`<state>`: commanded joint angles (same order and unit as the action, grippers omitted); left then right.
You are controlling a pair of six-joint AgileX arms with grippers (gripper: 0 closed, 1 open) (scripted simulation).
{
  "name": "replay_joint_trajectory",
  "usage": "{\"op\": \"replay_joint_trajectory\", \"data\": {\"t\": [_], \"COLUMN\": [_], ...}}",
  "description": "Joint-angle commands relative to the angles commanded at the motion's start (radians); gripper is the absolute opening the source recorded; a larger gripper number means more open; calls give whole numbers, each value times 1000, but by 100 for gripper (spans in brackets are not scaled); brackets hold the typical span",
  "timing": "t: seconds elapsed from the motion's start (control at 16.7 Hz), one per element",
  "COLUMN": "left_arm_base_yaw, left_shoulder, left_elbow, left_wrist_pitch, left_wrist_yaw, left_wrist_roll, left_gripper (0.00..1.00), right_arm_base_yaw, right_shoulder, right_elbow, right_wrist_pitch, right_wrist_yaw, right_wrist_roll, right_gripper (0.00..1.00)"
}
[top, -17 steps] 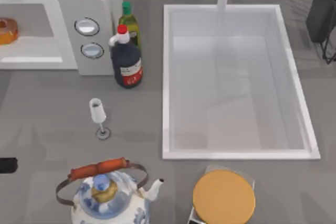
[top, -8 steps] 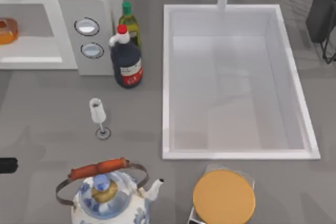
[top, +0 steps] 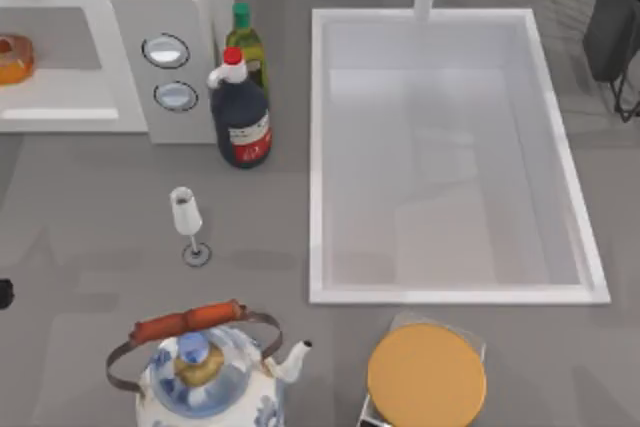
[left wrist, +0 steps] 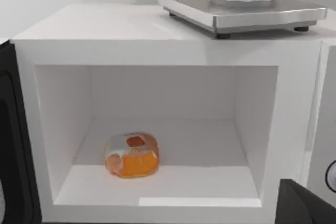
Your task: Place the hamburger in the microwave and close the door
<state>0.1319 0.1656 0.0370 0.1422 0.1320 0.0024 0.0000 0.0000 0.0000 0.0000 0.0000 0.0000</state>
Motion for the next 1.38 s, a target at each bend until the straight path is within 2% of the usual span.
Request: {"op": "replay_joint_trajectory", "data": {"t": [0.3, 0.66, 1.08, 1.38], "left_arm_base_yaw": [91, 100, 260, 275], "left_shoulder": [122, 138, 312, 326], "left_elbow": [18, 22, 99, 105], "left_wrist_pitch": [91, 101, 191, 199], "left_wrist_yaw": [91, 107, 264, 277], "left_wrist_roll": [2, 3, 7, 8], "left_gripper": [0, 0, 0, 0], "right_arm_base_yaw": [0, 0, 0, 0], "right_shoulder": [0, 0, 0, 0], "right_elbow": [0, 0, 0, 0], "right_wrist_pitch": [0, 0, 0, 0], "right_wrist_yaw": [0, 0, 0, 0], "right_wrist_roll": [0, 0, 0, 0], "right_gripper": [100, 100, 100, 100]}}
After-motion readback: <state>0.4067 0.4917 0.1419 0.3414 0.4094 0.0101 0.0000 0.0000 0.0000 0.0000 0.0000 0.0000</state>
